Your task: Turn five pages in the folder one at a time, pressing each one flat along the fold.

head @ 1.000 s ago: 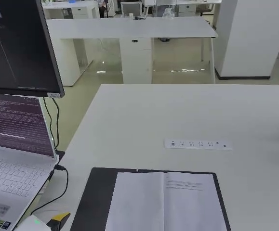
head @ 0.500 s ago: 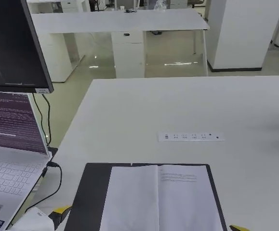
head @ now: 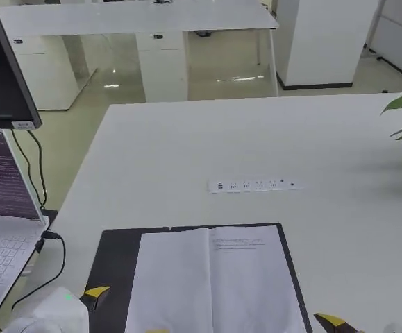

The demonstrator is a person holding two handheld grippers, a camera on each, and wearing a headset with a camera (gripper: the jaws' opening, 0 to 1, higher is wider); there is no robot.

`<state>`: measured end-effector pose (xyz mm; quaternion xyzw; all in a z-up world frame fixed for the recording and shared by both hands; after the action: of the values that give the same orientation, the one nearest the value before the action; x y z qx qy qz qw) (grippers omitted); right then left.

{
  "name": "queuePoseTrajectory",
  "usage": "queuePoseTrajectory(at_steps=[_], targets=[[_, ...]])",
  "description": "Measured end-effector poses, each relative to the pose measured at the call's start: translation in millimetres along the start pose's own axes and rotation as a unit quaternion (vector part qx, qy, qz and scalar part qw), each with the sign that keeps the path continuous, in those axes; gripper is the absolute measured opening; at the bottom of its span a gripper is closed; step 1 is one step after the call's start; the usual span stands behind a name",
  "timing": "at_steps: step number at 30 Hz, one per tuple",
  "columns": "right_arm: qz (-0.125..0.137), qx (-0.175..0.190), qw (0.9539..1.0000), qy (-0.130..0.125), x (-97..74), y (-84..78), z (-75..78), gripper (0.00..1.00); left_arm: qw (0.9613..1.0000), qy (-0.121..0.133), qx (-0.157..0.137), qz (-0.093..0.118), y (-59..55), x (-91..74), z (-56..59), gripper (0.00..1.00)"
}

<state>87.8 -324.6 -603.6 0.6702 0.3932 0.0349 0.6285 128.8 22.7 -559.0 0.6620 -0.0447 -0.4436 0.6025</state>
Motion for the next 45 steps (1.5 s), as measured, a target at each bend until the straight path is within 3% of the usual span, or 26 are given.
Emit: queuePoseTrajectory(at_steps=[10,15,26,34,45], targets=[[-0.003,0.002,1.0,-0.002,2.3,0.1,2.8,0.7,0.9993,-0.034,0.014,-0.001,9.8,33.5,9.9,0.75],[-0.01,-0.001,0.9999,0.001,4.1,-2.2,1.8,0.7,0.998,-0.056,0.026,-0.014,10.4,51.5,16.3,0.75],[-0.014,0.0,0.9999,0.002,6.5,-3.2,1.8,0.69,0.9939,-0.095,0.05,-0.025,15.8,86.3,29.8,0.74],[-0.023,-0.002,0.9997,0.007,9.0,-7.0,-3.5,0.69,0.9888,-0.121,0.078,-0.039,19.2,114.1,40.5,0.73],[-0.025,-0.002,0.9997,0.005,7.4,-10.0,-3.8,0.69,0.9851,-0.14,0.085,-0.054,12.3,143.2,54.2,0.72]])
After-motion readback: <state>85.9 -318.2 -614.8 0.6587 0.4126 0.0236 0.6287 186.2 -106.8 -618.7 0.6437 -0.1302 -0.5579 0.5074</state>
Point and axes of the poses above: the centre of the closed fingertips' face, and the gripper's own axes: x roughly forward along the fingers, z roughly to its right, y roughly out of its top, the point moved 10 cm from there along -x, roughly backward along the fingers, and after that the axes turned 4 degrees about -y, right-handed, at the moved point
